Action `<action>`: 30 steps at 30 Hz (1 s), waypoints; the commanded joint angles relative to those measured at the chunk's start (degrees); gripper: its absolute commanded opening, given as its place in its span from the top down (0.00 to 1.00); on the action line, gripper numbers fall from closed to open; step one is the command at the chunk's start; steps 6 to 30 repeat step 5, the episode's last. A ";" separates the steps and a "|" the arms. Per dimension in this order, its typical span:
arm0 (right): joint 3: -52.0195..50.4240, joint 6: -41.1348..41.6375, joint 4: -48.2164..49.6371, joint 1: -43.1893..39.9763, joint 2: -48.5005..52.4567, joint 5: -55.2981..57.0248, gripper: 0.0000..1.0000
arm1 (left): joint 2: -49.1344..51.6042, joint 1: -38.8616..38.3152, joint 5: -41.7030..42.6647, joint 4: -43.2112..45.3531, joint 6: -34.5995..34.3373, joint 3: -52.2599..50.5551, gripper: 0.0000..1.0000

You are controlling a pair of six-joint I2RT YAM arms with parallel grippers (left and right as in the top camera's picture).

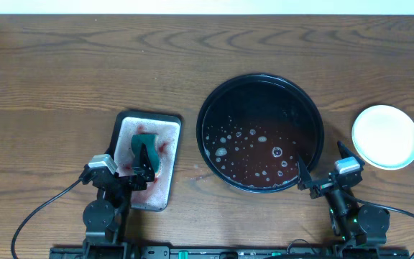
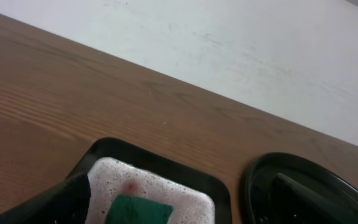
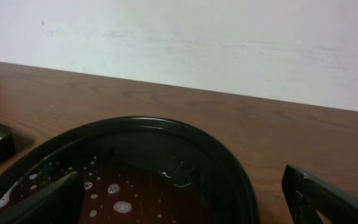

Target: Clean dirty plates on tray and stack at the side

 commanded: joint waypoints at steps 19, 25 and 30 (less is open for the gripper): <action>-0.07 -0.52 -0.24 -0.83 -0.17 0.33 0.01 | 0.11 -0.22 0.83 -2.54 0.13 -0.48 0.08; -0.07 -0.52 -0.24 -0.83 -0.17 0.33 0.01 | 0.11 -0.22 0.83 -2.54 0.13 -0.48 0.08; -0.07 -0.52 -0.24 -0.83 -0.17 0.33 0.01 | 0.11 -0.22 0.83 -2.54 0.13 -0.48 0.08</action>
